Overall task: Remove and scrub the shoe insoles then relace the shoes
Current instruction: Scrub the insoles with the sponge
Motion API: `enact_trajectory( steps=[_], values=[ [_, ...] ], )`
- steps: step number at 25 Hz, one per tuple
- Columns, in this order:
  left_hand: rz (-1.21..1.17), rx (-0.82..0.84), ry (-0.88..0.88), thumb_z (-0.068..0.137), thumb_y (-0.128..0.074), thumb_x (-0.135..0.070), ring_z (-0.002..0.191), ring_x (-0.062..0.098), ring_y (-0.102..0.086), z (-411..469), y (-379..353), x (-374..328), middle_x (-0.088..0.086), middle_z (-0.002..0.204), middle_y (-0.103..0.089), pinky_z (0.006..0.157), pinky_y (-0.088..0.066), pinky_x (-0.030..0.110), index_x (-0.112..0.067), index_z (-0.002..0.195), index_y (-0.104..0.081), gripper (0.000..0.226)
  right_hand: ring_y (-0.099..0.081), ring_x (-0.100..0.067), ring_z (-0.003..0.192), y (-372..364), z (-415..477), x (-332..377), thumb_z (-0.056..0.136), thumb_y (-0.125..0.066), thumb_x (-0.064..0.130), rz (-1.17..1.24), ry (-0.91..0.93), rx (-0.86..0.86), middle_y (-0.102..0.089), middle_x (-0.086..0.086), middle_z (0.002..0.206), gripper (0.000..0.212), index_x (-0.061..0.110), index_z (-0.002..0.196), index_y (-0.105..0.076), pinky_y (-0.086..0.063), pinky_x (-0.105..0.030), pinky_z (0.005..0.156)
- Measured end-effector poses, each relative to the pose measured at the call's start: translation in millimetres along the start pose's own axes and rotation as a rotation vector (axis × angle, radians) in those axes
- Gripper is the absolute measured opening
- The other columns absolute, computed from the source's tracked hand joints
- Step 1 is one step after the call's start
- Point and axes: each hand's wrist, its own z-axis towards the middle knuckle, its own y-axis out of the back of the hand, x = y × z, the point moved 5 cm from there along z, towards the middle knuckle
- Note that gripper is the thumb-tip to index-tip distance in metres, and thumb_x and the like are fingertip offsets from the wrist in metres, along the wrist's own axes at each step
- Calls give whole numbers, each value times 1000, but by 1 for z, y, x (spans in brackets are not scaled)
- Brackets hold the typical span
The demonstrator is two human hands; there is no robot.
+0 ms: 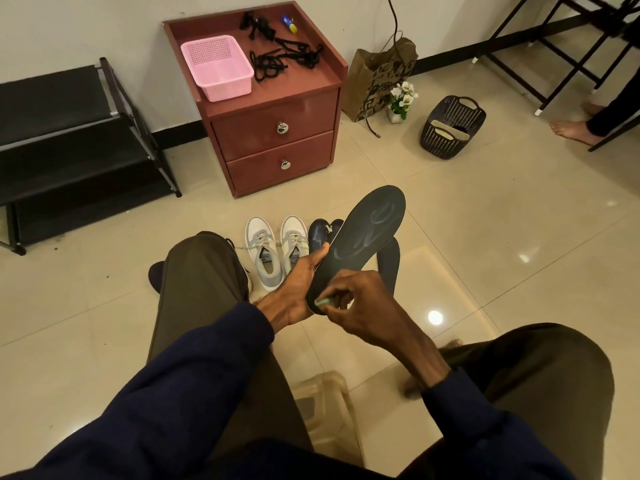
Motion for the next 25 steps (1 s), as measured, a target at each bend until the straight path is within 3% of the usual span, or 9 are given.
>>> enact_trajectory(
  steps=[2, 5, 9, 13, 15, 17, 18, 22, 25],
  values=[
    [11, 30, 6, 105, -48, -48, 90, 24, -69, 3, -2, 1, 7, 107, -76, 88, -53, 40, -19, 106, -81, 44, -58, -6, 69, 13, 7, -18, 82, -83, 12, -67, -76, -122, -68, 1, 87, 13, 10, 95, -80, -44, -11, 61],
    [59, 29, 8, 105, -44, -50, 80, 25, -68, -1, -8, 0, 9, 97, -75, 75, -56, 40, -22, 98, -83, 48, -60, -16, 73, 28, 5, -28, 81, -83, 6, -211, -144, -358, -68, -9, 89, 15, 4, 94, -76, -56, -25, 65],
    [13, -8, 5, 103, -50, -48, 85, 22, -70, -3, -6, 1, 7, 102, -74, 80, -57, 34, -17, 103, -82, 45, -62, -5, 76, 3, 2, 1, 81, -83, 11, -41, -14, -58, -70, 3, 88, 13, 14, 94, -81, -50, -14, 66],
    [81, 46, 24, 103, -46, -53, 82, 29, -67, -2, -9, 2, 16, 104, -71, 73, -57, 40, -13, 115, -74, 50, -65, -15, 75, 35, 7, -30, 81, -84, 11, -179, -202, -350, -72, -6, 88, 13, 8, 93, -80, -56, -27, 68],
    [87, 42, 15, 105, -46, -50, 83, 27, -68, -2, -9, 2, 14, 103, -72, 74, -56, 40, -14, 115, -75, 47, -66, -16, 78, 28, 4, -25, 82, -83, 10, -100, -147, -313, -72, -6, 90, 14, 8, 95, -80, -56, -25, 70],
    [59, 33, -1, 105, -50, -45, 91, 24, -70, -3, -7, 3, 11, 109, -73, 84, -55, 40, -16, 114, -77, 41, -65, -10, 76, 12, 2, -8, 82, -82, 10, 18, -48, -144, -71, 0, 88, 13, 12, 94, -81, -54, -19, 67],
    [71, 31, 6, 105, -51, -45, 89, 24, -70, -3, -6, 3, 10, 108, -74, 83, -55, 39, -17, 111, -78, 40, -64, -9, 75, 12, 5, -8, 81, -83, 11, 23, -50, -139, -71, 1, 87, 13, 13, 94, -81, -52, -18, 66],
    [181, 75, 80, 105, -46, -52, 75, 32, -67, -8, -9, 4, 18, 93, -71, 68, -57, 40, -12, 102, -78, 52, -66, -16, 79, 35, 8, -34, 84, -82, 14, -103, -201, -464, -72, -7, 93, 17, 6, 98, -78, -58, -27, 73],
    [204, 71, 79, 105, -46, -52, 76, 29, -67, -9, -6, 6, 15, 93, -71, 68, -56, 42, -13, 101, -74, 48, -66, -14, 82, 16, 4, -18, 85, -81, 13, 24, -104, -281, -70, -5, 95, 15, 8, 99, -78, -60, -26, 70]
  ],
)
